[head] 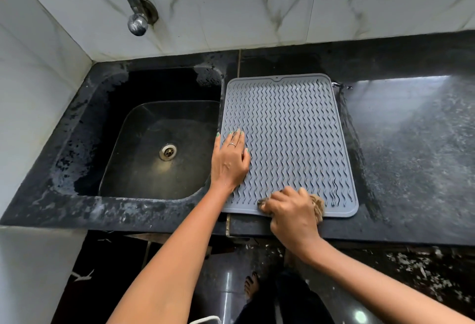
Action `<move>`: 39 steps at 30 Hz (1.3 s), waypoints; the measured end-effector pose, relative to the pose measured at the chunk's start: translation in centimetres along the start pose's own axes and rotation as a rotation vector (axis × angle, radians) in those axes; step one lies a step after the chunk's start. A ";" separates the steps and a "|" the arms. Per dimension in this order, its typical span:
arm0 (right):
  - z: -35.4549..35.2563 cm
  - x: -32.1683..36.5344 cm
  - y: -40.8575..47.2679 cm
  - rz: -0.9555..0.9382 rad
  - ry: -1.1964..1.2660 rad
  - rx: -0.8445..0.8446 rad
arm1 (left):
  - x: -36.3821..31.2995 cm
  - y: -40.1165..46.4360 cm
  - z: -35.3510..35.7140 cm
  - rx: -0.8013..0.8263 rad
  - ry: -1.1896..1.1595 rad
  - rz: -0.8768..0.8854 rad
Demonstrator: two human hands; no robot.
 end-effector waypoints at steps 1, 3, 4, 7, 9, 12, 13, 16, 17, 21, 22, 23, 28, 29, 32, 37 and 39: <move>0.0 0.3 -0.2 -0.027 0.033 0.054 | -0.2 0.1 -0.1 -0.003 0.004 0.005; 0.7 -0.4 1.2 0.014 0.115 0.220 | -0.6 0.0 0.0 0.018 0.033 0.011; 1.3 -1.2 2.2 0.067 0.208 0.332 | -0.8 -0.1 -0.1 0.024 0.047 0.025; 1.9 -3.1 4.1 0.368 1.017 0.611 | -1.7 -0.4 -1.3 0.011 -0.031 0.060; 1.3 -3.9 4.8 0.486 1.462 0.618 | -2.0 -0.8 -2.3 -0.001 -0.311 -0.037; 0.7 -3.9 4.8 0.579 1.888 0.608 | -2.5 -3.4 -2.3 0.140 -1.162 -0.455; 0.9 -3.8 4.6 0.608 1.972 0.603 | -3.2 -4.5 -1.9 0.216 -1.342 -0.558; 1.0 -3.3 4.4 0.679 2.122 0.618 | -5.0 -6.5 -1.5 0.380 -1.508 -0.607; 0.8 -3.0 4.5 0.655 2.143 0.639 | -5.5 -6.8 -1.6 0.380 -1.523 -0.597; 0.5 -2.6 5.3 0.563 1.909 0.660 | -5.9 -6.9 -2.0 0.255 -1.527 -0.637; 0.5 -3.0 5.5 0.555 1.788 0.619 | -5.5 -6.7 -2.3 0.210 -1.521 -0.641; 0.4 -3.6 5.8 0.550 1.644 0.571 | -5.1 -6.5 -2.7 0.163 -1.517 -0.644; 0.0 -5.2 6.4 0.505 1.395 0.522 | -3.9 -5.3 -5.4 0.016 -1.442 -0.611; 0.1 -5.3 6.4 0.503 1.409 0.525 | -3.9 -5.0 -5.7 0.017 -1.428 -0.605; 0.6 -6.0 6.4 0.632 1.550 0.440 | -4.4 -4.5 -5.3 0.156 -1.502 -0.655; 2.9 -6.6 4.6 1.040 1.824 0.360 | -6.6 -3.6 -5.2 0.405 -1.805 -0.595; 3.1 -6.1 4.5 1.051 1.787 0.372 | -6.7 -3.2 -4.8 0.367 -1.739 -0.558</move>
Point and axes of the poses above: each hand's wrist, its own y-axis towards the middle knuckle, its own z-axis out of the palm, x = y × z, the point moved 9 cm from there along y, towards the middle knuckle, and after that the axes turned 12 degrees about -y, right-handed, at the moved point
